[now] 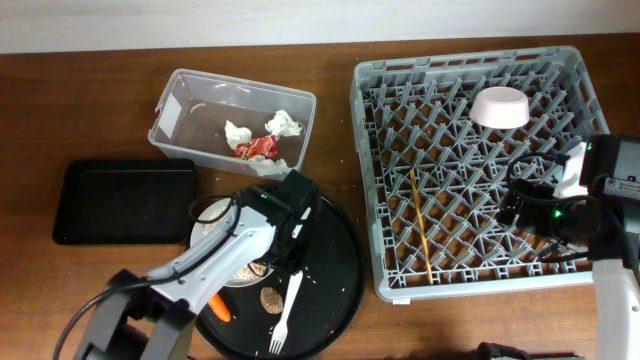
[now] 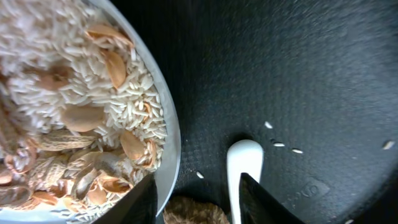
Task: Sort waste into correct bins and load items into the dishwasher rack
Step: 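Grasp the rim of the rice plate with the left gripper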
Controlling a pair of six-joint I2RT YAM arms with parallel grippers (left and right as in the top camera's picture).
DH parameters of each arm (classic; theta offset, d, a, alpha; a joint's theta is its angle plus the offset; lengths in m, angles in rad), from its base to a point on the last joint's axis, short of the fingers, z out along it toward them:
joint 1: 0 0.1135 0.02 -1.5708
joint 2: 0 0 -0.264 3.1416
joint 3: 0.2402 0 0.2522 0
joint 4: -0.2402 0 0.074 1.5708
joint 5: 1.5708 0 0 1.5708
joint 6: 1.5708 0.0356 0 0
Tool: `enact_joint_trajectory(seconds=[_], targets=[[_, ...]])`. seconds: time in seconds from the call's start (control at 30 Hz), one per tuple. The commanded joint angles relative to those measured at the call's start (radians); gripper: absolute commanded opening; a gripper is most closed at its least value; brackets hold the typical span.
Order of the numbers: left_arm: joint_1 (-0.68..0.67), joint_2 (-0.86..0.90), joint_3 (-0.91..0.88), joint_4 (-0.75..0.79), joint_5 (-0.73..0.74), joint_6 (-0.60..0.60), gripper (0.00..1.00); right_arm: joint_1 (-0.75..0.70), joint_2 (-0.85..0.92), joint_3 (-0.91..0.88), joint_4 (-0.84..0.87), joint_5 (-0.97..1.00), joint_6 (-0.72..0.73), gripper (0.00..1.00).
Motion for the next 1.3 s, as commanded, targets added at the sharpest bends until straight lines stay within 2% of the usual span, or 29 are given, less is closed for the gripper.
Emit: enact_joint_trajectory(seconds=[0.0, 0.1, 0.2, 0.27, 0.37, 0.7, 0.8, 0.9, 1.03, 1.07, 1.17, 1.27], targets=[[-0.006, 0.046, -0.023, -0.004, -0.007, 0.005, 0.40, -0.008, 0.002, -0.005, 0.001, -0.009, -0.007, 0.99], [-0.006, 0.073, -0.023, -0.002, -0.007, 0.005, 0.38, -0.008, 0.002, -0.005, 0.001, -0.009, -0.007, 0.99], [-0.006, 0.084, -0.023, -0.001, -0.006, -0.004, 0.17, -0.008, 0.002, -0.005, 0.001, -0.009, -0.007, 0.99], [-0.006, 0.084, -0.023, -0.002, -0.006, -0.026, 0.08, -0.008, 0.002, -0.005, 0.001, -0.009, -0.007, 0.99], [-0.006, 0.084, -0.021, 0.008, 0.001, -0.026, 0.02, -0.008, 0.002, -0.005, 0.001, -0.009, -0.007, 0.99], [-0.012, 0.083, -0.036, 0.025, 0.024, -0.052, 0.03, -0.008, 0.002, -0.005, 0.001, -0.005, -0.007, 0.99], [-0.012, 0.083, -0.103, 0.084, 0.100, -0.055, 0.17, -0.008, 0.002, -0.005, 0.001, -0.005, -0.007, 0.99], [-0.012, 0.083, -0.141, 0.105, 0.103, -0.055, 0.28, -0.008, 0.002, -0.005, 0.001, -0.005, -0.007, 0.99], [-0.011, 0.083, -0.142, 0.108, 0.050, -0.055, 0.31, -0.008, 0.002, -0.005, 0.001, -0.005, -0.007, 0.99], [-0.011, 0.083, -0.142, 0.110, 0.050, -0.055, 0.31, -0.008, 0.002, -0.005, 0.001, -0.005, -0.007, 0.99], [-0.011, 0.083, -0.142, 0.109, 0.050, -0.055, 0.09, -0.008, 0.002, -0.005, 0.000, -0.005, -0.007, 0.99], [-0.011, 0.083, -0.140, 0.109, 0.045, -0.055, 0.00, -0.008, 0.002, -0.005, 0.000, -0.005, -0.007, 0.99]])
